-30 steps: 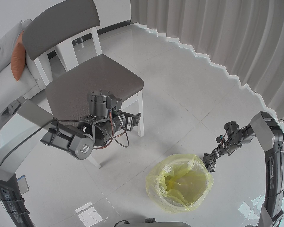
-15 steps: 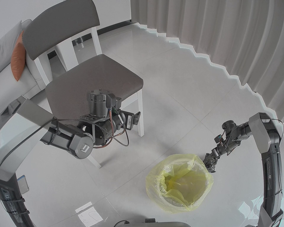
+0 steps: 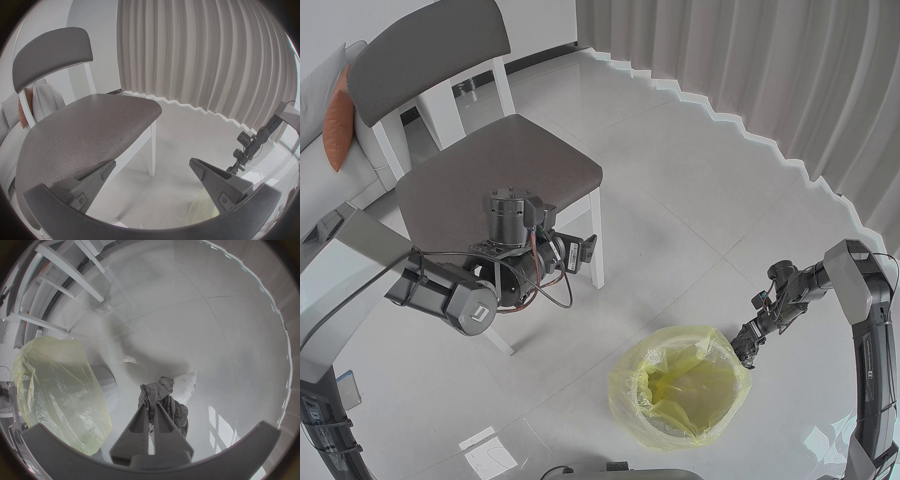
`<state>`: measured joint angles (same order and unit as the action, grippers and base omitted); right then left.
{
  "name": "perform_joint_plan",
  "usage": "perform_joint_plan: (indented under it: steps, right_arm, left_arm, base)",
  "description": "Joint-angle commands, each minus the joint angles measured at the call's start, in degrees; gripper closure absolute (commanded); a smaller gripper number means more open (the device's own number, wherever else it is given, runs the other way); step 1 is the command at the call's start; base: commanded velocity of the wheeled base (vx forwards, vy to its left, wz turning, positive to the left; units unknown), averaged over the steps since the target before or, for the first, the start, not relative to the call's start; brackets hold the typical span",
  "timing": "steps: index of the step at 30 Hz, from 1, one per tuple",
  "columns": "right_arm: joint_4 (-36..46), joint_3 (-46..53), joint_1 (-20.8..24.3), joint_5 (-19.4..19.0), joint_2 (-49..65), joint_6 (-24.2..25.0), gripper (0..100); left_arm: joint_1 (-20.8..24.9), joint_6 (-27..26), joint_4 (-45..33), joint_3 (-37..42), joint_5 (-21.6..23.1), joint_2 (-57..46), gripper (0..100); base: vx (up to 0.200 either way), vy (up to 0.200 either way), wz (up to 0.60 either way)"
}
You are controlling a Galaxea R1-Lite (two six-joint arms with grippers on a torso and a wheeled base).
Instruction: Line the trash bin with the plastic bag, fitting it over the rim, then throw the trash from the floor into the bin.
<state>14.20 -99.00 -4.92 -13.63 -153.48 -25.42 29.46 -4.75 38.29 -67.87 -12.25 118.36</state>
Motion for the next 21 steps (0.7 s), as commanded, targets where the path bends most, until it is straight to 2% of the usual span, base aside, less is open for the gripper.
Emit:
perform_joint_plan:
  steps: [1,6,10,13,14,15,16,21]
  right_arm:
    - [-2.5,5.3,0.1,-0.1,2.9,-0.1,100]
    - [-9.9,13.7,0.2,0.0,9.3,-0.1,100]
    - [-15.7,20.3,-0.3,-0.2,15.1,0.4,100]
    - [-17.4,23.0,-1.0,-1.2,17.4,0.5,100]
    - [-19.7,25.9,-2.4,-3.8,19.4,0.5,100]
    - [-20.2,26.4,-2.7,-4.5,19.8,0.5,100]
    - [-22.1,28.2,-3.5,-6.5,21.0,0.5,100]
    - [-24.9,33.1,-5.1,-7.6,24.7,0.8,100]
  left_arm:
    - [0.2,-0.3,0.0,-1.2,-0.1,-0.1,0]
    - [0.6,-1.8,-1.6,-2.5,-0.2,-0.2,0]
    - [2.1,-1.1,-3.8,-4.1,-0.1,0.0,0]
    - [2.3,-0.8,-3.8,-3.8,0.5,0.2,0]
    - [2.2,-0.4,-4.3,-2.8,1.0,0.2,0]
    - [2.2,-0.4,-4.3,-2.5,1.3,0.2,0]
    - [1.7,-0.4,-4.2,-1.2,2.9,0.3,0]
    - [1.6,-0.4,-3.2,4.0,7.9,0.5,0]
  base:
    - [0.000,0.000,0.00]
    - [0.000,0.000,0.00]
    - [0.000,0.000,0.00]
    - [0.000,0.000,0.00]
    - [0.000,0.000,0.00]
    - [0.000,0.000,0.00]
    - [0.000,0.000,0.00]
    - [0.000,0.000,0.00]
